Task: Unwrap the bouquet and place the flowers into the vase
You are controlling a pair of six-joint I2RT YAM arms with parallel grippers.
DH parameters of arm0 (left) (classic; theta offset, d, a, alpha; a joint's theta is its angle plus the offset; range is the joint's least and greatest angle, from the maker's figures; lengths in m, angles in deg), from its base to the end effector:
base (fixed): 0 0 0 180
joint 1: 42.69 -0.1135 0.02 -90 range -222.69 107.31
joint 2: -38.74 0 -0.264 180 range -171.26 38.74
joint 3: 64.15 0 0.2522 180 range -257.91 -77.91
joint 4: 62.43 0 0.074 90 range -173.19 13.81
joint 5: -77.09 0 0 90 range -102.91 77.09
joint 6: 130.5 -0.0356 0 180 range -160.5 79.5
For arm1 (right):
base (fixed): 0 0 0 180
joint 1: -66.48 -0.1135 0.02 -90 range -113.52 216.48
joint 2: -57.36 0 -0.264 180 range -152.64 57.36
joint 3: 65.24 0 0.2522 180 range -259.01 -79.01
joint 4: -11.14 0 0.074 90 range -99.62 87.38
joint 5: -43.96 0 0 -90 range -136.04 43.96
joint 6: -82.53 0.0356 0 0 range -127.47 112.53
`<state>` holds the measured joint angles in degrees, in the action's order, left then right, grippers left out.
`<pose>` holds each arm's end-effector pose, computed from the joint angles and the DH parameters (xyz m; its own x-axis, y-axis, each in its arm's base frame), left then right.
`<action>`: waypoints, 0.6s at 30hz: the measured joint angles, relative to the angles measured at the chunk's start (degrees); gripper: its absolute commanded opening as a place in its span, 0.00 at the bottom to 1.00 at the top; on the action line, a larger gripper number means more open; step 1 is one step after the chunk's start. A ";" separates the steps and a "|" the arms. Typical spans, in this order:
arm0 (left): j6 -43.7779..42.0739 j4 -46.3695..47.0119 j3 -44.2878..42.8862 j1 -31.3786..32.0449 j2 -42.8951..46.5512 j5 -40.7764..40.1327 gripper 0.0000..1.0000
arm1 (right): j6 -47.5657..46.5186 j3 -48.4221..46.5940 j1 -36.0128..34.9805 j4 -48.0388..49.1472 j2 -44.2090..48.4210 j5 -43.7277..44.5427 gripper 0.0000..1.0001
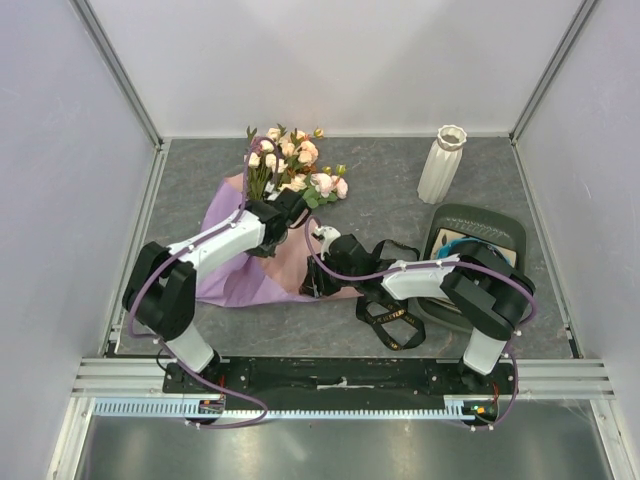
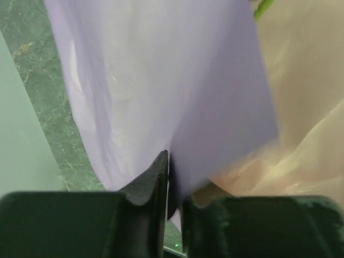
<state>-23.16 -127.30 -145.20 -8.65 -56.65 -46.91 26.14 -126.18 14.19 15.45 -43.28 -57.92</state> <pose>0.2668 -0.1562 0.2122 -0.8895 0.3027 -0.3424 0.1176 0.8756 0.4685 0.2092 0.2826 0.1488 -0.7804 -0.1237 -0.6129 -0.5342 0.6415 0.5506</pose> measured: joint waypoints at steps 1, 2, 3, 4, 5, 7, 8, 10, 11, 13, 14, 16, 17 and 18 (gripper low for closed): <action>-0.07 -0.07 -0.74 -0.04 0.55 -0.50 0.39 | -0.24 0.00 0.00 0.11 0.00 0.04 0.48; -0.31 -0.02 -1.33 -0.17 0.96 -0.68 0.43 | -0.44 0.00 0.02 0.15 -0.04 -0.09 0.49; -0.22 0.04 -2.01 -0.22 1.44 -0.70 0.48 | -0.55 0.00 0.00 0.37 -0.15 -0.33 0.49; -0.26 0.09 -2.51 -0.33 1.86 -0.61 0.48 | -0.63 0.00 -0.04 0.79 -0.35 -0.61 0.50; -0.33 0.24 -2.75 -0.42 2.25 -0.46 0.49 | -0.66 0.00 -0.07 1.14 -0.52 -0.98 0.50; -0.37 0.28 -2.82 -0.72 2.67 0.04 0.49 | -0.66 0.00 -0.37 1.66 -0.70 -1.66 0.50; -0.37 0.35 -2.78 -0.94 2.67 0.28 0.49 | -0.66 0.02 -0.61 1.95 -0.70 -1.88 0.50; -0.37 0.66 -2.45 -1.38 2.67 0.98 0.48 | -0.70 0.02 -1.03 2.58 -0.70 -2.25 0.50; -0.35 0.81 -2.21 -1.62 2.64 1.07 0.44 | -0.83 0.02 -1.18 2.69 -0.70 -2.34 0.50; -0.35 1.31 -1.77 -2.10 2.14 0.74 0.26 | -1.09 0.07 -1.40 2.73 -0.68 -2.36 0.50; -0.50 1.66 -1.62 -2.45 1.40 0.15 0.12 | -1.27 0.17 -1.44 2.82 -0.66 -2.34 0.50; -0.20 1.77 -1.57 -2.89 -0.13 -1.49 0.02 | -1.44 0.57 -1.44 2.86 -0.57 -2.34 0.50; 0.28 1.62 -1.57 -3.23 -0.61 -2.49 0.02 | -1.49 0.79 -1.44 2.89 -0.52 -2.34 0.50; 0.61 1.36 -1.42 -3.50 -0.83 -3.87 0.02 | -1.51 0.90 -1.44 2.89 -0.50 -2.38 0.50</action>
<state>-22.55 -125.94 -146.62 -12.14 -57.48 -50.78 24.63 -125.29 12.75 18.33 -43.79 -60.30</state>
